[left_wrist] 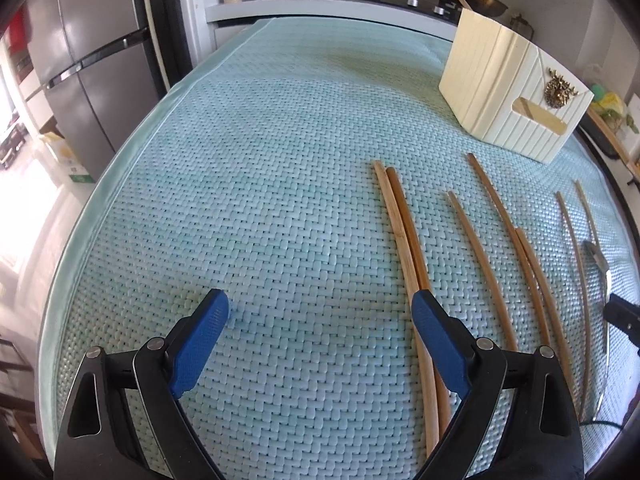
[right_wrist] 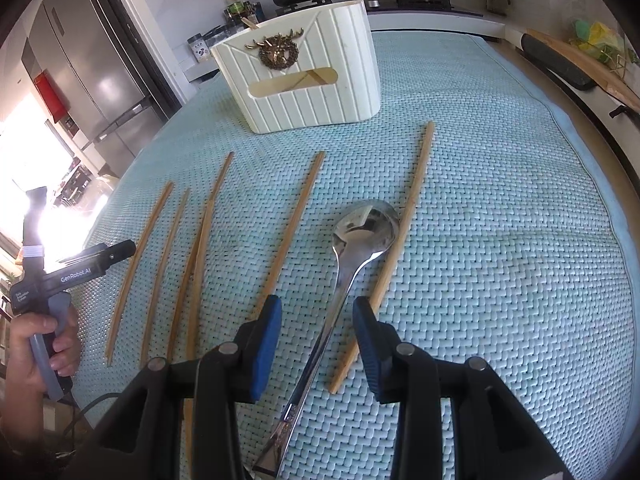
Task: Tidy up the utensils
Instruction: 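Lower the left tool to another chopstick while the right tool approaches the spoon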
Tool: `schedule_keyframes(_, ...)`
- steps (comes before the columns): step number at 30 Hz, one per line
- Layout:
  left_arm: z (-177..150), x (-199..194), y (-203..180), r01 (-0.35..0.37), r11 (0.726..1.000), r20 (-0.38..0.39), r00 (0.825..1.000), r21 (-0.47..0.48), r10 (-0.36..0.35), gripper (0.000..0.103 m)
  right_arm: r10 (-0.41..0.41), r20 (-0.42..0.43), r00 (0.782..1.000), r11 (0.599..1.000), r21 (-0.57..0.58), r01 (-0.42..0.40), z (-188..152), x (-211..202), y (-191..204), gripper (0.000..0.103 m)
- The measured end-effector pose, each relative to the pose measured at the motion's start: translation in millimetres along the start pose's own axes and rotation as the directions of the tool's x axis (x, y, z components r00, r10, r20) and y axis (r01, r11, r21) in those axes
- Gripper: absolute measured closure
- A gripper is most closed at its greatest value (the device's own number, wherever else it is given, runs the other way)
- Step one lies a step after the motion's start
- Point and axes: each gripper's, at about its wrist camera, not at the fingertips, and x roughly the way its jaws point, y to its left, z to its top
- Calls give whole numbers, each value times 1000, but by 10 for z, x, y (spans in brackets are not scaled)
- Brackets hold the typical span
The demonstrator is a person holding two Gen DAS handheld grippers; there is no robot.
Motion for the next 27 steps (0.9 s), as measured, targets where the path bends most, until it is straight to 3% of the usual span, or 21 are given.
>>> schedule_keyframes(8,113,107,0,-36,999,-19,999,17,36,14,-61,10,998,998,0,61,277,269,22,68)
schedule_keyframes(12,143,40,10,15,1000,-18,1000,-13,-15,17,-74,9,997,997,14,74,366,335,55,66)
schedule_keyframes(14,132,3,-9,44,999,-14,999,-9,-44,17,-68,10,998,998,19,68,379,349,62,66)
schedule_keyframes(17,97,57,-101,5,999,-22,1000,42,-4,15,-70,12,997,997,11,70,326,336,67,66)
schedule_keyframes(23,139,100,-86,13,1000,-14,1000,5,-13,14,-74,16,997,997,1,74,186,239,-3,66)
schedule_keyframes(27,155,156,-192,-12,998,-29,999,57,14,16,-77,17,997,997,-5,77,186,239,-3,66)
